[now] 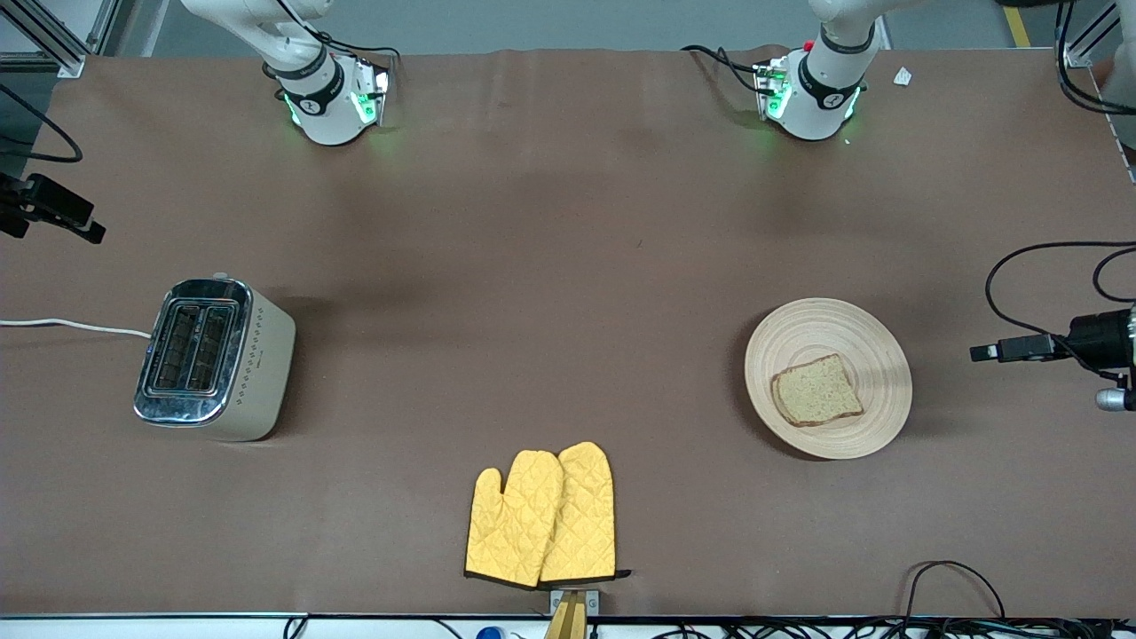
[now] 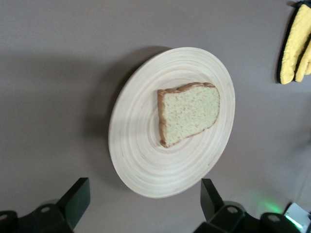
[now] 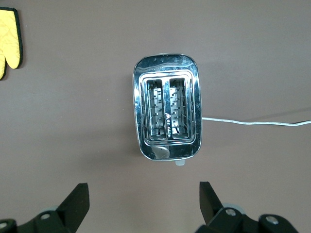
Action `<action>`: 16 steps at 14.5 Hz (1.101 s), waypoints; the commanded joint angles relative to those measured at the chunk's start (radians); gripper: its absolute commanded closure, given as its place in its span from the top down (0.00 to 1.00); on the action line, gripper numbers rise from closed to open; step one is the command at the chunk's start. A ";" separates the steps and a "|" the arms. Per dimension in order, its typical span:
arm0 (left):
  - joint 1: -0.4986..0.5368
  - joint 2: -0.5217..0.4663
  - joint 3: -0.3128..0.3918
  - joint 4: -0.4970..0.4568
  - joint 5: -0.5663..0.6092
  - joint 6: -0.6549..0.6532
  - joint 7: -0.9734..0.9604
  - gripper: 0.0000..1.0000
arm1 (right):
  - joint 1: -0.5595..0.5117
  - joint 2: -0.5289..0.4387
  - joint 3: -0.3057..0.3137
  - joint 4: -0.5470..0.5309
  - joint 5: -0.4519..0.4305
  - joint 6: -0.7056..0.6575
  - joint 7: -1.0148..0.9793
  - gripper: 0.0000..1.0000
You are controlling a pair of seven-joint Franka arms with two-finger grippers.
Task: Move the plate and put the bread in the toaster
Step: 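Reach the left gripper toward the rim of the wooden plate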
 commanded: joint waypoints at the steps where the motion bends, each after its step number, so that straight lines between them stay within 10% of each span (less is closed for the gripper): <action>1: 0.024 0.089 -0.001 0.033 -0.098 -0.002 0.067 1.00 | -0.012 -0.014 0.012 -0.015 -0.016 0.007 -0.005 1.00; 6: 0.033 0.181 -0.001 0.033 -0.205 0.007 0.200 1.00 | -0.012 -0.014 0.012 -0.015 -0.016 0.007 -0.005 1.00; 16: 0.025 0.284 -0.001 0.033 -0.321 0.008 0.330 0.49 | -0.012 -0.014 0.012 -0.014 -0.016 0.007 -0.005 1.00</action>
